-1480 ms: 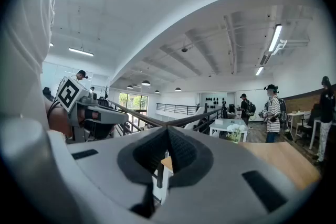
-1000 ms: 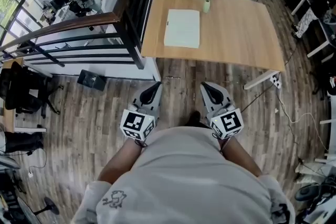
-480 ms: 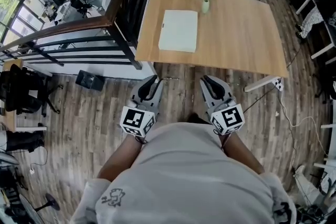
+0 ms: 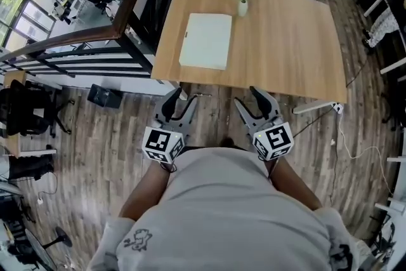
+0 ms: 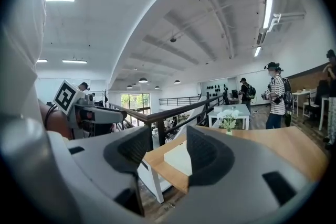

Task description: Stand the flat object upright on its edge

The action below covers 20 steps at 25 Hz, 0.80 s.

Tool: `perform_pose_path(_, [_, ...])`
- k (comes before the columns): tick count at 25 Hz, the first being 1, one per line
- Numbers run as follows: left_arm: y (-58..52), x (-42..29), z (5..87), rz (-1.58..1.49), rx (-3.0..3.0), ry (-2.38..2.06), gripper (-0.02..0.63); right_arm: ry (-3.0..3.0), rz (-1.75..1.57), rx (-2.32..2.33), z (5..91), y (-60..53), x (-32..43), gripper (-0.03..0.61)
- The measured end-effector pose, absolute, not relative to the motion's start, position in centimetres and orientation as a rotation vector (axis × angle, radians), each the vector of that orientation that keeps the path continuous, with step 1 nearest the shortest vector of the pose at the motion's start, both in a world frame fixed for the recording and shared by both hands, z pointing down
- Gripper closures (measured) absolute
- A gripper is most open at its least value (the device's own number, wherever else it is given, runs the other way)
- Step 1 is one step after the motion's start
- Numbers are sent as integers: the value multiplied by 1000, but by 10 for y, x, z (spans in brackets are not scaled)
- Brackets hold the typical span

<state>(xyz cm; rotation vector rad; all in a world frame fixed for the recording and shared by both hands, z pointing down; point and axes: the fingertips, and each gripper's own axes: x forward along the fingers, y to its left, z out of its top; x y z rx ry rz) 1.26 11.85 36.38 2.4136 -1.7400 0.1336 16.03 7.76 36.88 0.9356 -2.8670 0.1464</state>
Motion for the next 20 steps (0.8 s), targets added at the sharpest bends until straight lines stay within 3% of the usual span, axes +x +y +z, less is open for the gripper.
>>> perform_pose_path(20, [13,13,402,186,2449,-1528,413,-2756,240,1077,396,-6,168,340])
